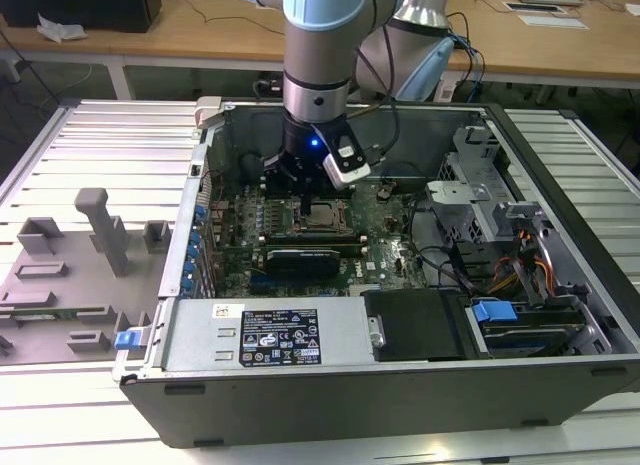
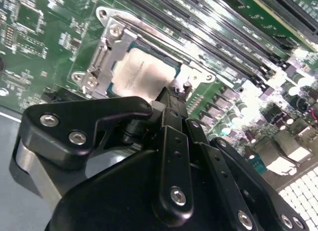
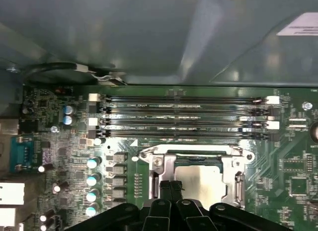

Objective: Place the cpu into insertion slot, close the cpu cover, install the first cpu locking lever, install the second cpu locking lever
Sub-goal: 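Close the cpu cover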

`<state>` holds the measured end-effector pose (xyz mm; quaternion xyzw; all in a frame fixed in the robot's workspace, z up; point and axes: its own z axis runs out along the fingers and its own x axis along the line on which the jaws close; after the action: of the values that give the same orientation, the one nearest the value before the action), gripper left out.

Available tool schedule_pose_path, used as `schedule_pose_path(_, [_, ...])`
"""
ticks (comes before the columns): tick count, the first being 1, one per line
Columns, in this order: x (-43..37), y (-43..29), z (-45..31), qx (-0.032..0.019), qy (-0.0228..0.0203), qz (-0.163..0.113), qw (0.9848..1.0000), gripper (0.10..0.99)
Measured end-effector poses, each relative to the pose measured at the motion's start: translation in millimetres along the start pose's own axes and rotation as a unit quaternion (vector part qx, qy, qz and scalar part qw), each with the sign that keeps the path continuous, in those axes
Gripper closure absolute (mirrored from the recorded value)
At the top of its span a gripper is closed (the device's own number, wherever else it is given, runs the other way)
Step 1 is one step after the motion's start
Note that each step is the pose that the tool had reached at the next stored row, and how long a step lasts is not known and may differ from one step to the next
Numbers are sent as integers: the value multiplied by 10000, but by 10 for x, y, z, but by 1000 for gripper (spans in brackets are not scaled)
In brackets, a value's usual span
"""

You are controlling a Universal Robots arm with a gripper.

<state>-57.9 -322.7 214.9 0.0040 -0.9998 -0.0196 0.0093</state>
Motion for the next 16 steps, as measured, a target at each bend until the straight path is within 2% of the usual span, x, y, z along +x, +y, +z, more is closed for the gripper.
schedule_pose_path(2, [-115,-1,-2,0,4,0,10000,980])
schedule_pose_path(6, [-144,0,-16,1,5,-3,10000,980])
schedule_pose_path(11, [-140,7,-221,1,5,-10,10000,980])
schedule_pose_path(16, [-138,13,-350,0,5,-14,10000,980])
